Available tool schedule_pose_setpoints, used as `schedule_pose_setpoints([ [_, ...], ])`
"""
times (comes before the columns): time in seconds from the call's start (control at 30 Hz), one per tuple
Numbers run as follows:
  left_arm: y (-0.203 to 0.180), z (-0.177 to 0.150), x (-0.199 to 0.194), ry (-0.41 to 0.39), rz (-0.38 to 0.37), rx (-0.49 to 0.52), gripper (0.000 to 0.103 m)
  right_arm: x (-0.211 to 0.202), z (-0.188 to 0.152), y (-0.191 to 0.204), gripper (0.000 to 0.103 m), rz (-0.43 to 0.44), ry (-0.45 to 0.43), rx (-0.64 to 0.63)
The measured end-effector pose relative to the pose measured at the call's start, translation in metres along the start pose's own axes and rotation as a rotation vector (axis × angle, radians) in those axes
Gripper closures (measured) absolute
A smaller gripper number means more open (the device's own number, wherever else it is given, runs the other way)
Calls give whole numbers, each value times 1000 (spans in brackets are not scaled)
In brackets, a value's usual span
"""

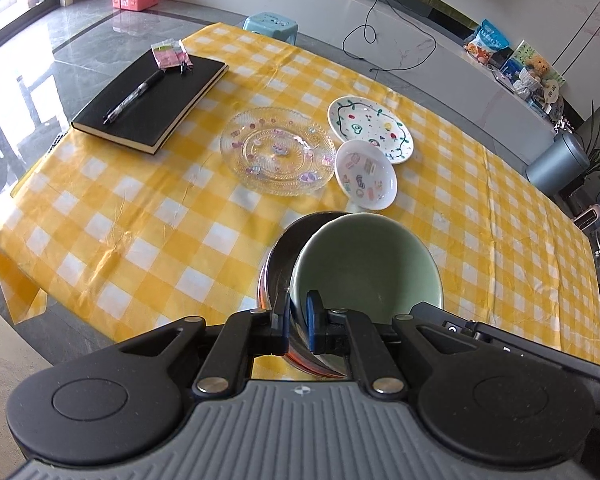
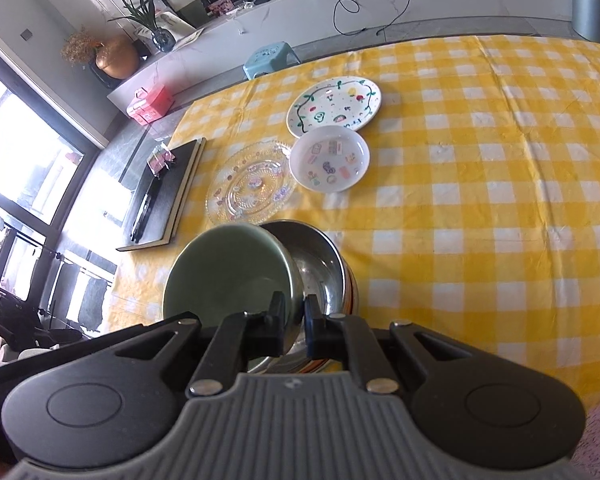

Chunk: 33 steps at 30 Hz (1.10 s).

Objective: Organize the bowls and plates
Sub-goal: 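Lower the green bowl into the steel bowl stack, open both grippers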

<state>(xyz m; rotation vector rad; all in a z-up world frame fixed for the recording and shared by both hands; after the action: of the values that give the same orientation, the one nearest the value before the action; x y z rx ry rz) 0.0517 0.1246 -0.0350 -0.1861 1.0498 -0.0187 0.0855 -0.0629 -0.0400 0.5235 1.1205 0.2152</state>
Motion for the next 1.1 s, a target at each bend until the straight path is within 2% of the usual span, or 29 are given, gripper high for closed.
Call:
schedule_pose_setpoints([
  [0.43,-4,4,24,51,-11,44,94,17,5,-5,97,-61,10,-16],
  [0.63,-3,4,26,64,9,72,94,28,2,-3,97,-67,32,-39],
  [1.1,-10,7,39,76,69,153,93,38,-2,1,97,-108,23,-103],
])
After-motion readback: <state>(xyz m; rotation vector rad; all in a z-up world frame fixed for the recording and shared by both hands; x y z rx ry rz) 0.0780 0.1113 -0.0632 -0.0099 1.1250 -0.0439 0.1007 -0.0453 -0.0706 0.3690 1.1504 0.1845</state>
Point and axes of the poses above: each gripper's, at about its wrist camera, not at the fingertips, and x roughly the way its jaws point, y to its left, z to its top, the point moved 3 cm from there along x, roughly the way its jaws point, and after that the axes turned 11 degrees about x, right-handed, at the moved point
